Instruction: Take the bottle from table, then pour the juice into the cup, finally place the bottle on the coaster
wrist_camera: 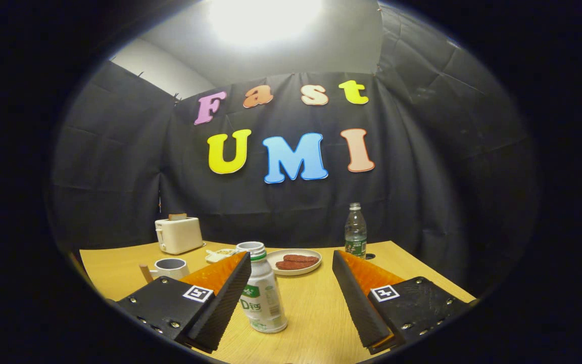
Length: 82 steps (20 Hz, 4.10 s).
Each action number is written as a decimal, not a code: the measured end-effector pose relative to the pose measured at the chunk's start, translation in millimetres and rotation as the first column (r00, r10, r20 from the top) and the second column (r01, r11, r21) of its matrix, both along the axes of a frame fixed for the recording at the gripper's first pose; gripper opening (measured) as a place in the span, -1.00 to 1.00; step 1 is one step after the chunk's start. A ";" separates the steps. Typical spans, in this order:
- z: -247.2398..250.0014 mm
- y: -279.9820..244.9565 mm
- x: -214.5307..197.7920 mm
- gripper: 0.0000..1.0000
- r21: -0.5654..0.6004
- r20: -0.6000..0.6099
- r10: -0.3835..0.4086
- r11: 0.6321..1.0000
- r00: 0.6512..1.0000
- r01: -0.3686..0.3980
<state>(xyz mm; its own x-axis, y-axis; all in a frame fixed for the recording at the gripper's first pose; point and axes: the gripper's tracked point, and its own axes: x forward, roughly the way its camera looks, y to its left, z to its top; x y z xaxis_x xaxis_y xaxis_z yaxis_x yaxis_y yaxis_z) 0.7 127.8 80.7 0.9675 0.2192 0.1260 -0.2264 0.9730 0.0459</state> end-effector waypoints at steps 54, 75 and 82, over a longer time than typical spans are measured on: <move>-8.1 140.0 76.3 0.27 -0.883 0.239 -0.172 0.370 0.956 0.288; -8.0 180.4 67.0 0.27 -0.916 0.401 -0.034 -0.014 0.915 0.401; -10.3 182.5 66.4 0.27 -0.906 0.417 -0.006 -0.090 0.909 0.415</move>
<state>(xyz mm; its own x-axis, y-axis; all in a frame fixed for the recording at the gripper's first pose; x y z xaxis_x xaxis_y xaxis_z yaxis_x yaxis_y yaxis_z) 67.1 310.4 70.5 0.9758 0.0998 0.1947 0.1996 -0.0407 -0.9790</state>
